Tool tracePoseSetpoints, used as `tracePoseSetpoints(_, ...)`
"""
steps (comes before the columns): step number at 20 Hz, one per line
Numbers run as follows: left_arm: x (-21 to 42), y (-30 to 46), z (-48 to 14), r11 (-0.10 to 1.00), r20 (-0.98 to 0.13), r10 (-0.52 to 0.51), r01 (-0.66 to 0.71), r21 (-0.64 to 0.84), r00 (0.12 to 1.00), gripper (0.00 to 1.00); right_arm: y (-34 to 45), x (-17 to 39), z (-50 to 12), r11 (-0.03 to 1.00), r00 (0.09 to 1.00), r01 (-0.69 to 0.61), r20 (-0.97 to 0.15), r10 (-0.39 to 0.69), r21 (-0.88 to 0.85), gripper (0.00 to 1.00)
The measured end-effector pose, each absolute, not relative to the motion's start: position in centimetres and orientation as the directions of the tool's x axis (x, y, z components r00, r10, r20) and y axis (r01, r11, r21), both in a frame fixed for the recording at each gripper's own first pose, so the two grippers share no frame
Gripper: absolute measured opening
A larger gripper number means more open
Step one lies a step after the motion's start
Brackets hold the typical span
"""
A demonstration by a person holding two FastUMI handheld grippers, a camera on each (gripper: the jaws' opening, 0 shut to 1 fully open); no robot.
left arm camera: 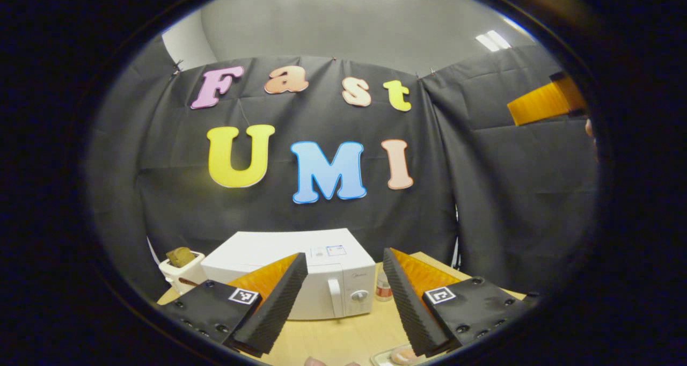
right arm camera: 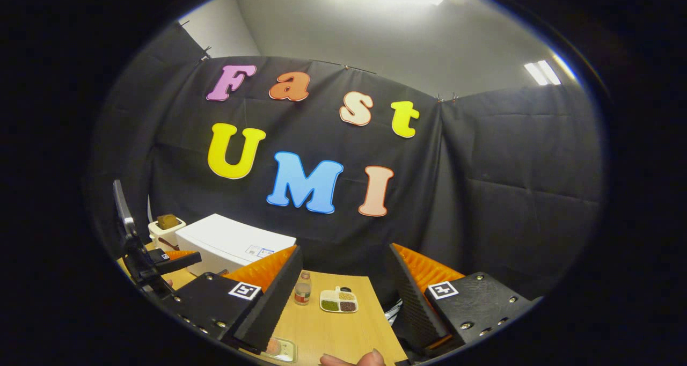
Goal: Open the microwave oven with the left hand, put the food in, and close the microwave oven.
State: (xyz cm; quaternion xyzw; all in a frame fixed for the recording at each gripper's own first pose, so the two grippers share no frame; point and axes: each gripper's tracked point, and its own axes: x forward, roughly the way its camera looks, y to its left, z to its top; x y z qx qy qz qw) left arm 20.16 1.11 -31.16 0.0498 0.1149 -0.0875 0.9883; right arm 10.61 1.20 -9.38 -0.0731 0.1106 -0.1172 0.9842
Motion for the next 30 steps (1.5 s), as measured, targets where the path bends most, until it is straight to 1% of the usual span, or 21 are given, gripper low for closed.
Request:
tracePoseSetpoints(1, 20.7, 0.9, -32.7, 0.979, -0.248, -0.17, 0.193, 0.069, 0.954, 0.96, 1.0, 10.6, -9.7, 0.956, 0.941, 0.23, -0.208, -0.266, -0.181, 0.97)
tracePoseSetpoints(2, 21.1, 0.7, -34.1, 0.978, -0.257, -0.18, 0.201, 0.06, 0.949, 0.94, 0.6, 10.6, -10.0, 0.95, 0.934, 0.246, -0.218, -0.285, -0.191, 0.97)
tracePoseSetpoints(3, 21.5, 0.5, -35.6, 0.976, -0.27, -0.186, 0.209, 0.057, 0.945, 0.99, 0.5, 10.7, -10.5, 0.948, 0.927, 0.25, -0.234, -0.293, -0.197, 0.97)
tracePoseSetpoints(4, 21.8, 0.4, -37.2, 0.974, -0.284, -0.191, 0.217, 0.064, 0.939, 0.96, 0.5, 10.7, -10.9, 0.946, 0.922, 0.252, -0.247, -0.299, -0.206, 0.97)
tracePoseSetpoints(8, 22.9, 0.5, -42.9, 0.97, -0.342, -0.187, 0.229, 0.086, 0.921, 0.97, -0.6, 11.1, -11.4, 0.928, 0.902, 0.27, -0.27, -0.337, -0.255, 0.97)
tracePoseSetpoints(10, 23.6, 1.0, -45.0, 0.973, -0.358, -0.169, 0.213, 0.086, 0.918, 0.97, -1.0, 11.3, -11.5, 0.922, 0.897, 0.274, -0.274, -0.347, -0.273, 0.97)
tracePoseSetpoints(11, 24.1, 1.4, -46.1, 0.975, -0.378, -0.16, 0.206, 0.084, 0.912, 0.94, -1.0, 11.3, -11.5, 0.921, 0.895, 0.274, -0.277, -0.349, -0.277, 0.97)
tracePoseSetpoints(12, 24.2, 1.6, -47.2, 0.977, -0.391, -0.15, 0.195, 0.08, 0.908, 0.97, -1.0, 11.5, -11.6, 0.92, 0.893, 0.273, -0.281, -0.351, -0.28, 0.97)
tracePoseSetpoints(13, 24.5, 1.9, -48.3, 0.98, -0.404, -0.141, 0.185, 0.072, 0.904, 0.95, -0.9, 11.6, -11.9, 0.919, 0.892, 0.271, -0.284, -0.351, -0.286, 0.97)
tracePoseSetpoints(17, 25.9, 3.3, -52.4, 0.988, -0.465, -0.107, 0.145, 0.046, 0.879, 0.95, -1.1, 11.7, -11.9, 0.911, 0.886, 0.275, -0.287, -0.365, -0.307, 0.97)
tracePoseSetpoints(18, 26.3, 3.7, -53.5, 0.99, -0.481, -0.1, 0.135, 0.038, 0.871, 0.99, -1.1, 11.7, -12.0, 0.911, 0.884, 0.277, -0.29, -0.366, -0.306, 0.97)
tracePoseSetpoints(19, 26.7, 3.7, -54.4, 0.991, -0.496, -0.1, 0.131, 0.029, 0.863, 0.95, -1.3, 11.8, -12.1, 0.91, 0.882, 0.279, -0.293, -0.369, -0.308, 0.97)
tracePoseSetpoints(21, 27.4, 3.7, -56.0, 0.991, -0.523, -0.097, 0.129, 0.024, 0.847, 0.91, -1.4, 11.9, -12.2, 0.909, 0.878, 0.276, -0.303, -0.37, -0.312, 0.97)
tracePoseSetpoints(22, 27.7, 3.8, -56.5, 0.992, -0.528, -0.097, 0.128, 0.022, 0.844, 0.93, -1.4, 11.9, -12.1, 0.908, 0.878, 0.278, -0.301, -0.373, -0.315, 0.97)
tracePoseSetpoints(24, 28.4, 3.8, -57.0, 0.991, -0.533, -0.098, 0.132, 0.025, 0.84, 0.91, -1.5, 12.1, -12.5, 0.908, 0.874, 0.279, -0.31, -0.375, -0.312, 0.97)
tracePoseSetpoints(26, 28.9, 3.6, -57.3, 0.99, -0.534, -0.105, 0.137, 0.021, 0.839, 0.86, -1.7, 12.2, -12.6, 0.911, 0.871, 0.276, -0.321, -0.372, -0.306, 0.97)
tracePoseSetpoints(27, 29.3, 3.5, -57.3, 0.99, -0.532, -0.106, 0.137, 0.018, 0.84, 0.86, -1.7, 12.3, -12.8, 0.912, 0.869, 0.273, -0.329, -0.37, -0.305, 0.97)
tracePoseSetpoints(28, 29.7, 3.6, -57.4, 0.991, -0.528, -0.101, 0.132, 0.021, 0.843, 0.82, -1.7, 12.3, -12.9, 0.915, 0.868, 0.268, -0.336, -0.365, -0.302, 0.98)
tracePoseSetpoints(30, 30.6, 3.8, -58.0, 0.993, -0.535, -0.088, 0.116, 0.019, 0.84, 0.69, -1.4, 12.4, -13.1, 0.92, 0.87, 0.255, -0.344, -0.353, -0.298, 0.97)
